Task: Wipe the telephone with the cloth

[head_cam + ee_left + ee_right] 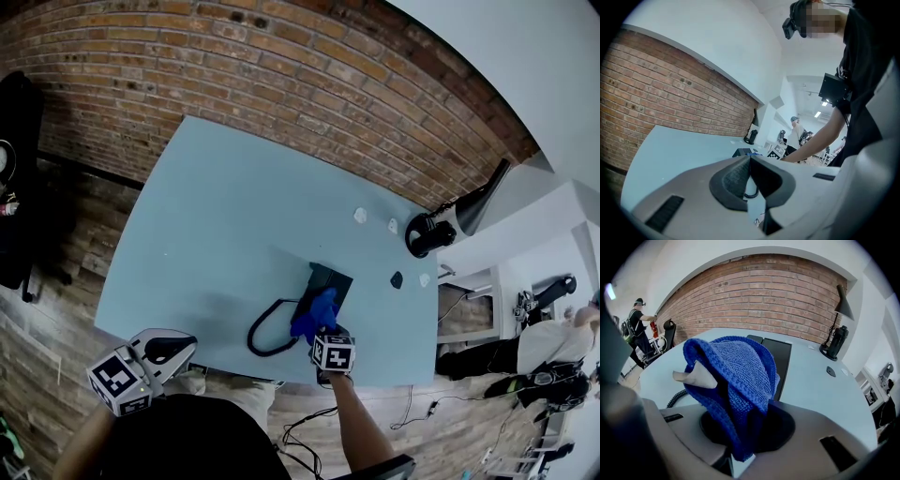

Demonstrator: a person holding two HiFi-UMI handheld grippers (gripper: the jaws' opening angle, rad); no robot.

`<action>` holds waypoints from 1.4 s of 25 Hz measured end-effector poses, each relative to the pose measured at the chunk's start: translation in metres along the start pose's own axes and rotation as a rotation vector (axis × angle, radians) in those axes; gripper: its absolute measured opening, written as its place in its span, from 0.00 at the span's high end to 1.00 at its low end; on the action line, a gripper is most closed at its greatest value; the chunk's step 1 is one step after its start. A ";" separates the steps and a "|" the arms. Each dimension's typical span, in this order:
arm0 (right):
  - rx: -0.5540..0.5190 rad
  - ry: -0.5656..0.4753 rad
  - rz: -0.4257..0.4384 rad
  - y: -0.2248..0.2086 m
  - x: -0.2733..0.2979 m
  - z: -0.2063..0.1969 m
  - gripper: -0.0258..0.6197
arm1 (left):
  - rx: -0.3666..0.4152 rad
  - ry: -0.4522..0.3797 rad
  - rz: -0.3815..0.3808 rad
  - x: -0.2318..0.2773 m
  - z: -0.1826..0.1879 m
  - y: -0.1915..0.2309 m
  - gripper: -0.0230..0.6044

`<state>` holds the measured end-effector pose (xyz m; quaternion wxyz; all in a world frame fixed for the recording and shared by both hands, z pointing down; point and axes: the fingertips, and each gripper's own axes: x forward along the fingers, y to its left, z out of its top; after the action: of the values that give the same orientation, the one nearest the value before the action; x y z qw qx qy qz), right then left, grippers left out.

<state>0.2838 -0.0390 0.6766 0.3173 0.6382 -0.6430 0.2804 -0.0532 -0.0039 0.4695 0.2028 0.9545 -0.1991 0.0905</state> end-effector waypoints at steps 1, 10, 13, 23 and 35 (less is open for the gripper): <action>0.004 0.003 0.010 0.000 -0.001 -0.003 0.82 | -0.001 0.003 -0.001 0.001 -0.001 -0.001 0.94; 0.240 0.299 0.495 0.017 -0.026 -0.015 0.82 | 0.000 -0.038 0.054 -0.009 0.007 0.013 0.94; 0.237 0.336 0.564 0.005 -0.036 0.024 0.82 | -0.006 -0.047 0.078 -0.012 0.012 0.017 0.94; 0.077 -0.242 0.121 -0.076 -0.026 0.185 0.82 | 0.016 -0.054 0.118 -0.014 0.014 0.013 0.94; 0.014 -0.114 0.010 -0.077 0.018 0.108 0.82 | 0.011 -0.025 0.136 -0.021 0.008 0.016 0.94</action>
<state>0.3560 -0.1358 0.6179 0.2745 0.6522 -0.6611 0.2495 -0.0783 -0.0137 0.4632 0.1884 0.9410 -0.2654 0.0932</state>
